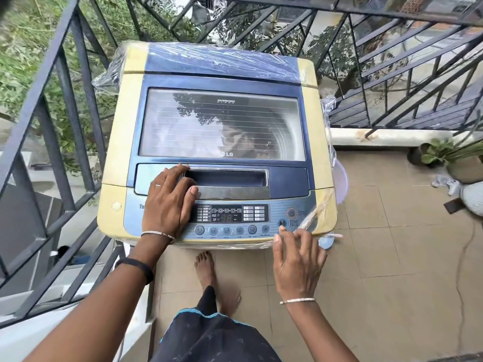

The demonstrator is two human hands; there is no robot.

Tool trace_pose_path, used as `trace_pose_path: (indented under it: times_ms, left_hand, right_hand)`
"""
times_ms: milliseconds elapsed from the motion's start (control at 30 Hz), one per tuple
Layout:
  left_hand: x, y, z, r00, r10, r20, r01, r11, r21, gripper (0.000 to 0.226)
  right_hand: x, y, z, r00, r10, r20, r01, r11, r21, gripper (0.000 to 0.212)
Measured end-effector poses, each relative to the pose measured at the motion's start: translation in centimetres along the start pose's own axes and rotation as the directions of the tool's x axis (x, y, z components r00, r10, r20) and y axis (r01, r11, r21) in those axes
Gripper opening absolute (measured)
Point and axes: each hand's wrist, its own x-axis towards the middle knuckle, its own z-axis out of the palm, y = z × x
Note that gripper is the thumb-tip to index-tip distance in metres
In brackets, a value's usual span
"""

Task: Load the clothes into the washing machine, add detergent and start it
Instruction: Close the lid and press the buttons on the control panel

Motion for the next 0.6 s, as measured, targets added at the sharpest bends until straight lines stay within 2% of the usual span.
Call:
trace_pose_path:
  times_ms: [167,300,433,533,600]
  left_hand:
    - [0.1,0.0,0.1,1.000,-0.001,-0.005,0.001,1.000,-0.004,0.038]
    - [0.1,-0.2,0.1,1.000,0.003,0.008,-0.003,1.000,0.008,0.040]
    - [0.1,-0.2,0.1,1.000,0.003,0.003,-0.003,1.000,0.003,0.041]
    - [0.0,-0.2,0.1,1.000,-0.001,0.001,0.001,1.000,0.000,0.041]
    - [0.0,-0.2,0.1,1.000,0.001,0.007,-0.001,1.000,-0.011,0.039]
  right_hand:
    - [1.5,-1.4,0.9,0.999,-0.042,-0.029,0.040,0.996,-0.077,0.016]
    - [1.6,-1.7,0.8,1.000,-0.012,-0.022,0.011,0.999,-0.038,0.017]
    - [1.8,-1.4,0.6,0.999,0.033,0.030,-0.037,0.989,0.141,0.020]
    - [1.6,-0.7,0.1,0.996,0.050,0.072,-0.073,0.929,0.363,0.020]
    - [1.8,-0.5,-0.3,0.989,0.098,0.114,-0.139,0.886,0.443,0.019]
